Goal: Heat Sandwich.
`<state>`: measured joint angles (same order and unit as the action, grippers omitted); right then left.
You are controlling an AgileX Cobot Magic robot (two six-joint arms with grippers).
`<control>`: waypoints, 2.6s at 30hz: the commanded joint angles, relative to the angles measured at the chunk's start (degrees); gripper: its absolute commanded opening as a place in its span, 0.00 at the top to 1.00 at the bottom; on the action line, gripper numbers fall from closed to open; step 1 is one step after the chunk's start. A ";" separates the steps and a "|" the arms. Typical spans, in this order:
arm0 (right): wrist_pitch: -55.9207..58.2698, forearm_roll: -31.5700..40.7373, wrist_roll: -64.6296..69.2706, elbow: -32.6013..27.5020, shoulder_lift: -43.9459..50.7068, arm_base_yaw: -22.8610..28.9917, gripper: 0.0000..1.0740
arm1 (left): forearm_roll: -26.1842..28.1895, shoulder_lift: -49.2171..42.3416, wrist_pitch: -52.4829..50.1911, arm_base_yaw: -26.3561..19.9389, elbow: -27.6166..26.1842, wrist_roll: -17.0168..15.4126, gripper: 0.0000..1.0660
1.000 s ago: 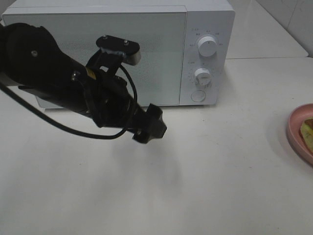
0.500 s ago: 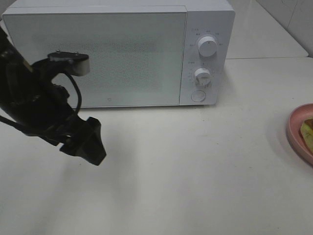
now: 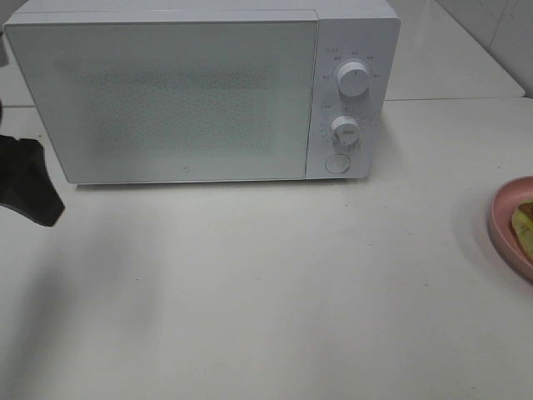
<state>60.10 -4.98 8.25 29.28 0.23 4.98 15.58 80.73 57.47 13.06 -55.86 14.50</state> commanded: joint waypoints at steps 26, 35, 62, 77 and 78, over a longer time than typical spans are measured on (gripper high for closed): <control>-0.52 -0.06 -0.34 -0.17 1.49 -0.40 0.30 | -7.56 -38.39 6.02 -18.22 15.07 -6.13 0.06; -0.52 -0.06 -0.34 -0.17 1.49 -0.40 0.30 | -7.28 -53.74 5.27 -18.16 22.57 -6.13 0.06; -0.52 -0.06 -0.34 -0.17 1.49 -0.40 0.30 | -6.99 -79.30 2.06 -14.15 27.44 -6.07 0.06; -0.52 -0.06 -0.34 -0.17 0.97 -0.40 0.30 | -6.93 -82.45 2.06 -14.15 27.44 -6.02 0.06; -0.52 -0.06 -0.34 -0.17 0.97 -0.40 0.30 | -6.93 -82.45 2.06 -14.15 27.44 -6.02 0.06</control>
<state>60.10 -4.98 8.25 29.28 0.23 4.98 8.59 -0.17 59.99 -1.49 -28.59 8.88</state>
